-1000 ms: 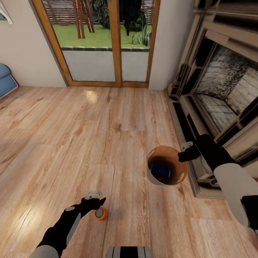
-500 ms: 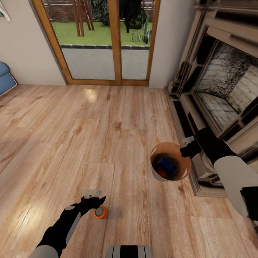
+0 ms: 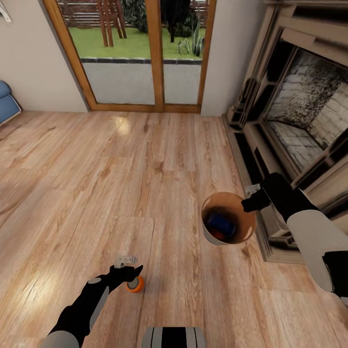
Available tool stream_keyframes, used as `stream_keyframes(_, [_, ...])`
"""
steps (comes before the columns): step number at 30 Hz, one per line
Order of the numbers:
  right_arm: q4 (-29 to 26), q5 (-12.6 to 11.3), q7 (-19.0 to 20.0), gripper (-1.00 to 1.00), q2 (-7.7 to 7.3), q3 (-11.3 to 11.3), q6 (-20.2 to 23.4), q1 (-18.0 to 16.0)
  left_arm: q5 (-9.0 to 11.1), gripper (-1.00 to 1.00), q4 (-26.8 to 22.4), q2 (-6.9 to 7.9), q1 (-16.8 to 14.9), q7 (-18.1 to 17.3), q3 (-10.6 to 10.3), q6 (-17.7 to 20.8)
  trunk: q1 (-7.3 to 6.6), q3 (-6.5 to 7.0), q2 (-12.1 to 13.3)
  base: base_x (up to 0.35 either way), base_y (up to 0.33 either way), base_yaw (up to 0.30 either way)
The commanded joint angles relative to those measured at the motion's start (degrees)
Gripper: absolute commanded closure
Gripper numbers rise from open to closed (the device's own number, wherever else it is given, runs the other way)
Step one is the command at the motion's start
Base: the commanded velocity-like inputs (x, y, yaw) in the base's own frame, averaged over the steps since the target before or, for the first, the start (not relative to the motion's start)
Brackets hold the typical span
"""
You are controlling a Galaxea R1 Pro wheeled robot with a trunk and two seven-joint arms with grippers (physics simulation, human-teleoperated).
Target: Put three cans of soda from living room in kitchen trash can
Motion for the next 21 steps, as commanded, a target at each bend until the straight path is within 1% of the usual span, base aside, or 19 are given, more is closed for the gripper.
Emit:
stream_keyframes(1, [0.0, -1.02, 0.22, 1.0, 0.01, -0.08, 0.42, -0.03, 0.01, -1.0, 0.0, 0.0, 0.0, 0.0, 0.0, 0.0, 0.21, -0.22, -0.42, 0.0, 0.0, 0.0])
stream_keyframes(3, [0.0, -1.02, 0.22, 1.0, 0.02, -0.03, 0.42, 0.0, 0.07, -1.0, -0.05, -0.02, 0.03, -0.01, 0.01, 0.0, 0.65, -0.63, -1.22, 0.0, 0.0, 0.0])
stream_keyframes(13, [0.0, -1.02, 0.24, 1.0, 0.08, 0.0, 0.42, 0.02, 0.2, -1.0, -0.16, 0.04, 0.09, -0.04, 0.12, 0.07, 0.65, -0.68, -1.22, 0.0, 0.0, 0.0])
stream_keyframes(21, [0.0, -1.02, 0.25, 1.0, 0.09, 0.04, 0.42, 0.02, 0.22, -1.0, -0.08, -0.02, 0.09, -0.03, 0.19, -0.03, 2.41, -2.12, -4.43, 0.0, 0.0, 0.0])
